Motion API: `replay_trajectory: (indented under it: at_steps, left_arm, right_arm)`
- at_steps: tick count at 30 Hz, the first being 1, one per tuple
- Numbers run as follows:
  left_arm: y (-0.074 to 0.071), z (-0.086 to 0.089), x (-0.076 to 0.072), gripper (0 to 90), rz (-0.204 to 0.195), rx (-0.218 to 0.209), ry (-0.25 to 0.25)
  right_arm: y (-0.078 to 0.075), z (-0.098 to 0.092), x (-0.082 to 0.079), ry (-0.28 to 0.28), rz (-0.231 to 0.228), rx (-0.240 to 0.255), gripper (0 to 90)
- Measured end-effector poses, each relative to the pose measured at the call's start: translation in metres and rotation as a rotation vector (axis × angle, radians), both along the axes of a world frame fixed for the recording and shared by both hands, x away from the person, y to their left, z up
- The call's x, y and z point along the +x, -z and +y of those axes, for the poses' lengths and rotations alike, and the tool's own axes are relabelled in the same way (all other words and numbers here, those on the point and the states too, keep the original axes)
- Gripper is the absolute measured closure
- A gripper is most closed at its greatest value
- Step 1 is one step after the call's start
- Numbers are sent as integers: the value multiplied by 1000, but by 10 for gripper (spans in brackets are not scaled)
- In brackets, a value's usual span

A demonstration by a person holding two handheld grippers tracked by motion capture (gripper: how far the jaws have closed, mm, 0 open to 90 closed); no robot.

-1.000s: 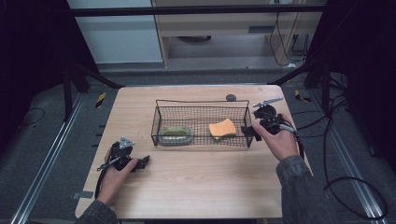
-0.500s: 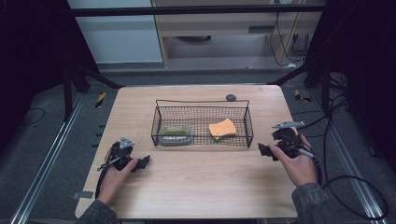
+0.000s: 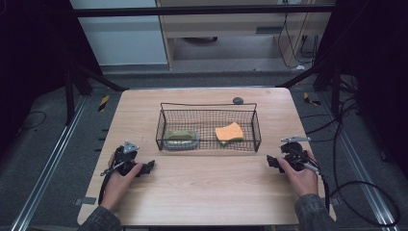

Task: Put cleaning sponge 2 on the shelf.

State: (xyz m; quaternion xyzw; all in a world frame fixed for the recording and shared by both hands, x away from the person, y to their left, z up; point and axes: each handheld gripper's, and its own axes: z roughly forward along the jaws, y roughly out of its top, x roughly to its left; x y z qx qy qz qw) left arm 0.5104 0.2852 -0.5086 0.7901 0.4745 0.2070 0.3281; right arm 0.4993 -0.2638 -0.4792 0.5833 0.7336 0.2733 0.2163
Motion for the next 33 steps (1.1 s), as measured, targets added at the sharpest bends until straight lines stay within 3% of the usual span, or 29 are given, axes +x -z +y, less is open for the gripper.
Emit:
replay_trajectory:
  at_steps: [5,12,22,27,33]
  left_arm:
    - [0,0,0,0,2,3,3]
    - [0,0,1,0,3,7,6]
    - [0,0,1,0,2,4,4]
    - [0,0,1,0,2,4,4]
    - [0,0,1,0,2,5,4]
  right_arm:
    - [7,-3,11,32,-41,15,100]
    - [17,-6,21,62,-45,25,97]
    - [26,-2,24,58,-52,19,85]
    - [33,-1,21,48,-107,22,46]
    - [33,-1,22,62,-96,24,14]
